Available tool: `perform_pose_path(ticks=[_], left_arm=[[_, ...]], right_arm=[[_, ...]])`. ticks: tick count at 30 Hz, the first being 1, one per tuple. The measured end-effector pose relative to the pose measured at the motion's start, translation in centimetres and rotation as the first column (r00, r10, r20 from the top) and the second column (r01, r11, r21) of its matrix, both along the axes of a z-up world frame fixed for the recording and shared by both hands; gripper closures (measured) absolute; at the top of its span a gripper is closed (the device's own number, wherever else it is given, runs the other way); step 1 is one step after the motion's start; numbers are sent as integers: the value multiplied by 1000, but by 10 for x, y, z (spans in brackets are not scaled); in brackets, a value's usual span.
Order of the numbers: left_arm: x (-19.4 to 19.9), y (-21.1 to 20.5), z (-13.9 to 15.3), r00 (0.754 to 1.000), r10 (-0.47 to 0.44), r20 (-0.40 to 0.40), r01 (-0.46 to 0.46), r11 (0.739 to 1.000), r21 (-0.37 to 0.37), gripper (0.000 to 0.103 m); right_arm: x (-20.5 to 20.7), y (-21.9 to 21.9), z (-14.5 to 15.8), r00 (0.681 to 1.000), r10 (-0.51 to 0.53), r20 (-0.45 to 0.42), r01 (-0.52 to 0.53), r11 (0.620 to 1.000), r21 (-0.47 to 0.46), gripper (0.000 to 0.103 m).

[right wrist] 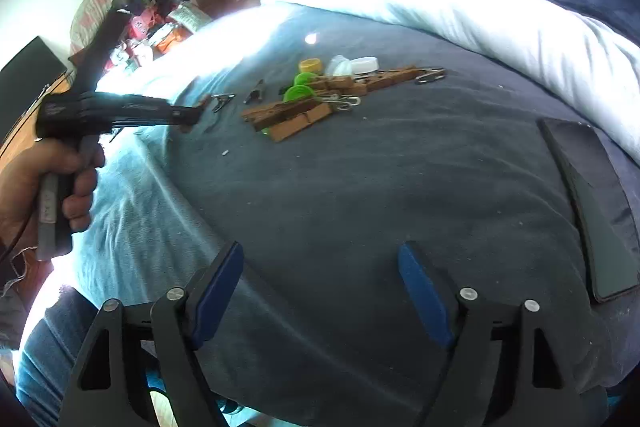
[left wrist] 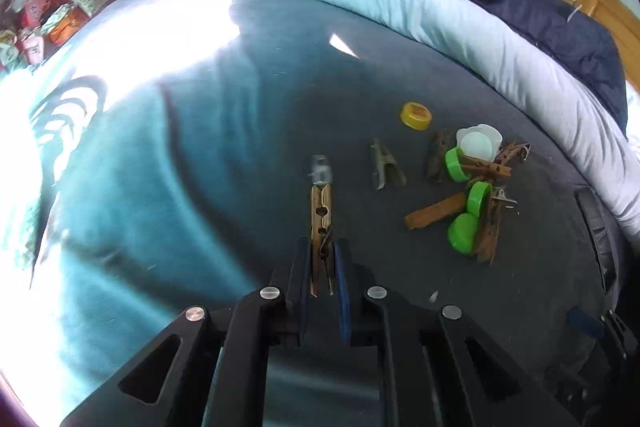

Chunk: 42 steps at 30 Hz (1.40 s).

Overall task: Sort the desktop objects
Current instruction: 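Move the left tool back to the pile and grasp a wooden clothespin, then grasp a silver metal clip with the right tool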

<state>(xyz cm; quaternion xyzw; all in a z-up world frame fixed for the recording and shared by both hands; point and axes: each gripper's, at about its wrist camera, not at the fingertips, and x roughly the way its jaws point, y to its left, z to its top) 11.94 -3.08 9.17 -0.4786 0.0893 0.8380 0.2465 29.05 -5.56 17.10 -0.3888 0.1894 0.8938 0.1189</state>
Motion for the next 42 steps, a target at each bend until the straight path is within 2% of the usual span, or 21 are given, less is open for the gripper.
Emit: perform_pose_path(ticks=[3, 8, 11, 13, 17, 22, 23, 25, 26, 27, 31, 34, 38, 42], left_arm=[[4, -23, 7, 999, 38, -16, -38, 999, 12, 91], [0, -75, 27, 996, 84, -42, -82, 995, 49, 91], [1, -85, 28, 995, 85, -58, -81, 995, 55, 91], [-2, -90, 30, 994, 88, -58, -84, 994, 63, 91], [-8, -98, 34, 993, 98, -60, -94, 993, 68, 91], [-8, -105, 32, 995, 87, -54, -84, 995, 60, 91], [-9, -105, 30, 995, 87, -50, -84, 995, 61, 91], [-9, -105, 27, 995, 87, -43, -84, 995, 59, 91], [-10, -105, 27, 995, 87, -42, -84, 995, 59, 91], [-10, -105, 26, 995, 88, -42, -86, 994, 61, 91], [-11, -101, 30, 994, 97, -55, -93, 994, 62, 91], [-8, -101, 41, 992, 88, -87, -84, 995, 52, 91], [-9, -95, 59, 989, 88, -119, -82, 995, 52, 91], [-8, -84, 87, 981, 75, -180, -64, 996, 69, 91]], right_arm=[[-15, -7, 8, 999, 34, -12, -34, 999, 29, 27], [-80, -9, 28, 993, 90, -75, -92, 996, -24, 27], [-135, -11, 34, 986, 135, -95, -142, 988, -65, 36], [-171, -14, 33, 984, 157, -87, -164, 983, -86, 42], [-226, -20, 24, 986, 160, -38, -162, 985, -57, 42], [-261, -25, -4, 984, 168, 64, -168, 986, -9, 46], [-263, -26, -12, 981, 173, 85, -172, 985, -9, 54], [-262, -23, -18, 984, 159, 85, -161, 987, 11, 62], [-260, -22, -19, 985, 150, 87, -151, 988, 10, 73], [-259, -19, -18, 985, 148, 85, -149, 989, 1, 89], [-248, -13, -14, 985, 157, 72, -156, 988, -14, 89], [-232, -10, 1, 989, 143, 38, -143, 990, -14, 89], [-208, -8, 45, 993, 104, -53, -103, 994, 20, 89], [-190, -8, 97, 987, 92, -135, -77, 991, 108, 89]])
